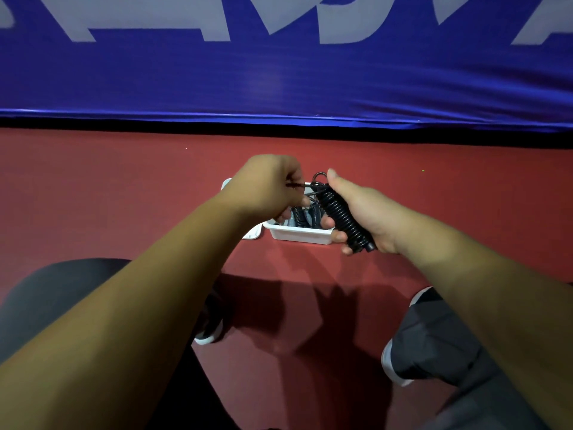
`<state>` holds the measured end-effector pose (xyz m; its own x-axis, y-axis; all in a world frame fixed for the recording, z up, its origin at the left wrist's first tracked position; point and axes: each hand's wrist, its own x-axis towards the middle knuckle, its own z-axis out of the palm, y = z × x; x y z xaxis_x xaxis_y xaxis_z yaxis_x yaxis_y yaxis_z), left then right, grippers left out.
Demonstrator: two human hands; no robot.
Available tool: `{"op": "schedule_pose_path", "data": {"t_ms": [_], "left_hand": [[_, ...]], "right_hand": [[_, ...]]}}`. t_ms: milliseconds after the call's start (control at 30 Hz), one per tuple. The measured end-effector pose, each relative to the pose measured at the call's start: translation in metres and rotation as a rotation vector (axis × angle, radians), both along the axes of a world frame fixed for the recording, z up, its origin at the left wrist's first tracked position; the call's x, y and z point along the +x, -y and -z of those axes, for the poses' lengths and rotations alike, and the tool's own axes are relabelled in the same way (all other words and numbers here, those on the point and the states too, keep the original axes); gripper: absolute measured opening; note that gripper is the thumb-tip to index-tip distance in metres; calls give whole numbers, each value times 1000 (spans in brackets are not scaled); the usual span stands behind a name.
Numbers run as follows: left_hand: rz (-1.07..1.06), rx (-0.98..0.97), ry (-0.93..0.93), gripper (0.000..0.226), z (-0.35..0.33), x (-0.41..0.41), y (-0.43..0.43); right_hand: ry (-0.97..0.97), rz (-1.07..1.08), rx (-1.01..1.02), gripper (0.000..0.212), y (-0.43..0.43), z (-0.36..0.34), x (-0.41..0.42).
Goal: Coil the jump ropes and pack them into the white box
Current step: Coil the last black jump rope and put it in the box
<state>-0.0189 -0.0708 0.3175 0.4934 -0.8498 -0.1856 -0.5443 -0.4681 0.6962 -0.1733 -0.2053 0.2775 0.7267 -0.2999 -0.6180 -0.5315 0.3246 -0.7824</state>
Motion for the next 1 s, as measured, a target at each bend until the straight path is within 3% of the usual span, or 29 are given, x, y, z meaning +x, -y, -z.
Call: {"op": "schedule_pose_path", "data": {"t_ms": [300, 433, 500, 567, 767, 1000], "left_hand": [[-225, -248, -347, 14, 11, -3, 4], [-497, -313, -714, 27, 18, -10, 8], [-609, -351, -916, 22, 20, -15, 8], [-677, -362, -999, 19, 23, -18, 8], [-669, -362, -920, 18, 28, -23, 16], [-541, -339, -704, 10, 26, -22, 22]], "right_hand": [[92, 44, -204, 32, -8, 1, 5], [140, 51, -335, 23, -12, 0, 6], [149, 52, -366, 19, -14, -1, 6], [145, 36, -403, 15, -16, -1, 5], [127, 10, -500, 17, -16, 4, 1], [126, 18, -523, 19, -17, 7, 1]]}}
